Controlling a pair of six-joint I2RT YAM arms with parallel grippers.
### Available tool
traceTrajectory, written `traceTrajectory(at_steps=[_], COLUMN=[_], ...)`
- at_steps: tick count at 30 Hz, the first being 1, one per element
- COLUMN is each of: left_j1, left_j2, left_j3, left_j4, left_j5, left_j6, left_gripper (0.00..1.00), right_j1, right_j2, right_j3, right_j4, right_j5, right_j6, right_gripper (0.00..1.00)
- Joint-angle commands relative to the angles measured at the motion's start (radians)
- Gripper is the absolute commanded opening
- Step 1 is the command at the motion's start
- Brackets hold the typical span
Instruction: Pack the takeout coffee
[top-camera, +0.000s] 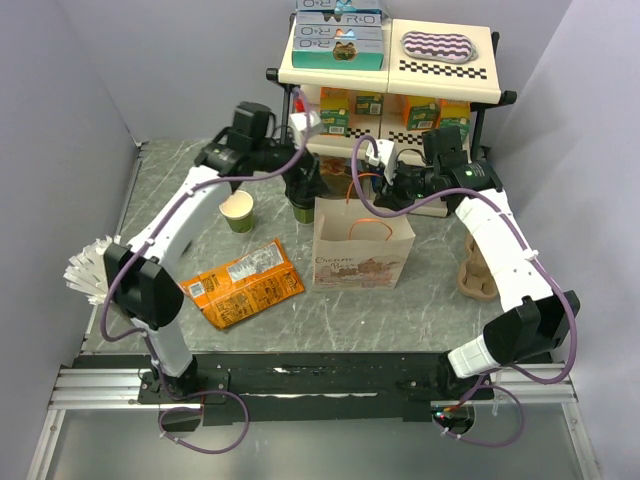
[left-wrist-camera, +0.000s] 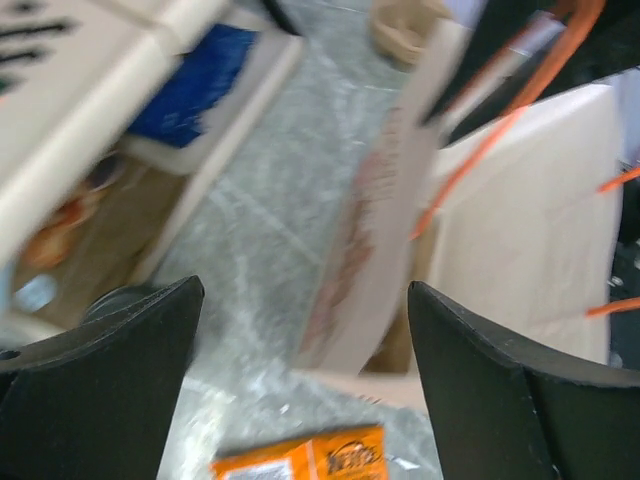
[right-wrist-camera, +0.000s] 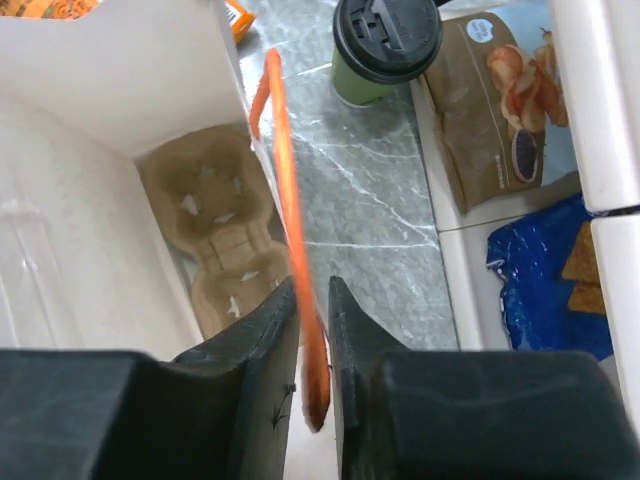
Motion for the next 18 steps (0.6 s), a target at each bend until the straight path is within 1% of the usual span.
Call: traceTrajectory(at_steps=[1,2,4,5,6,13,18], left_j1=[0.077,0.083,0.096,0.1,0.103,0.122,0.123], left_j2=[-0.12,-0.13,-0.162,-0.173,-0.199,-0.271,-0.298], left_j3=[-0.012,-0.028,-0.05,-0.073,-0.085,-0.163,-0.229], left_j4=[0.003,0.005,0.006,0.015,0.02,0.017,0.046], left_j5=[-0.026,-0.032,-0.047,-0.055,-0.061,-0.095,-0.122], left_j6=[-0.006,-0.008,-0.012,-0.018,-0.029,-0.009,-0.032], left_gripper=[0.9,0.9,0.9,0.9,0.91,0.91,0.91], right_j1=[-0.005,-0.005,-0.005,-0.003,-0.003,-0.002,0.041], right_j2=[-0.007,-0.009,-0.017,-0.023,-0.038,-0.148,-0.302], right_j3=[0.052,0.052,0.049,0.043,0.038,0.0,-0.112], right_j4=[-0.048,-0.049,-0.046,-0.042,-0.031,0.013,0.072], right_j5=[-0.045,-0.042,-0.033,-0.034,-0.033,-0.028,0.037], right_j6=[-0.046,-0.046,-0.038,-0.035,-0.032,0.028,0.028], right_gripper=[0.2,0.13,0.08,0.03,0.0,0.0,0.0])
